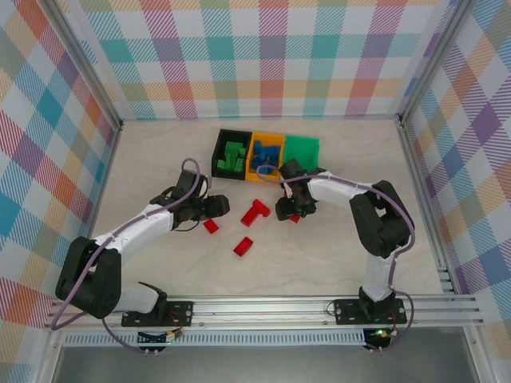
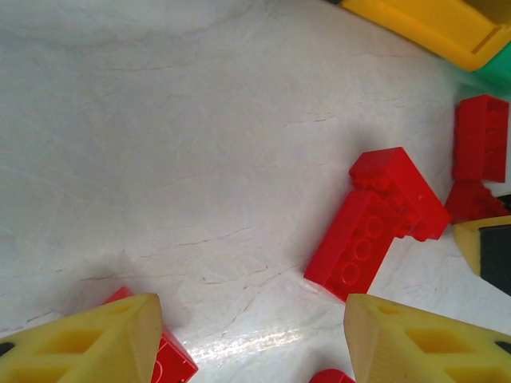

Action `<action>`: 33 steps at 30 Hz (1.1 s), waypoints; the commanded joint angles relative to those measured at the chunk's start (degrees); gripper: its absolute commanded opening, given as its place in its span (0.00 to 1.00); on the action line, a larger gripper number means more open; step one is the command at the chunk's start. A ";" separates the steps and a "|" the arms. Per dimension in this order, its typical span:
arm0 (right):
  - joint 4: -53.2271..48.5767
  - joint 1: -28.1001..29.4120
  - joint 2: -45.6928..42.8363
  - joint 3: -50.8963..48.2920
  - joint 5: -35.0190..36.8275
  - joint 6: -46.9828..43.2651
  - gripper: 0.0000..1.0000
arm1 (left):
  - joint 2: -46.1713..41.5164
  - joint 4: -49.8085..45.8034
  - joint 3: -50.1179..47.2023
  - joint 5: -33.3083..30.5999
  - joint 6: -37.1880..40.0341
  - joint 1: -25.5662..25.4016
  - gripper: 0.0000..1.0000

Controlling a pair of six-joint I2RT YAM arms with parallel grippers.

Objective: Sort the legos into containers by color
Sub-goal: Pick up the lego from the center of the table, then place the lego in the container.

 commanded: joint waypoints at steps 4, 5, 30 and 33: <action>-0.77 2.14 0.33 -1.08 1.44 0.51 0.33 | -1.20 -2.13 -0.48 -0.98 -0.29 -0.24 0.62; -0.29 2.23 -0.76 -1.72 1.41 0.84 0.32 | -1.20 -2.06 -0.46 -1.04 -0.32 -0.24 0.62; -9.79 -10.22 8.47 31.49 4.28 -0.02 0.30 | -0.80 -8.24 -1.48 -2.21 -2.52 -0.33 0.64; -11.46 -10.83 12.94 37.16 5.43 -0.81 0.36 | -1.80 -10.86 -1.28 -3.54 -2.46 -0.33 0.65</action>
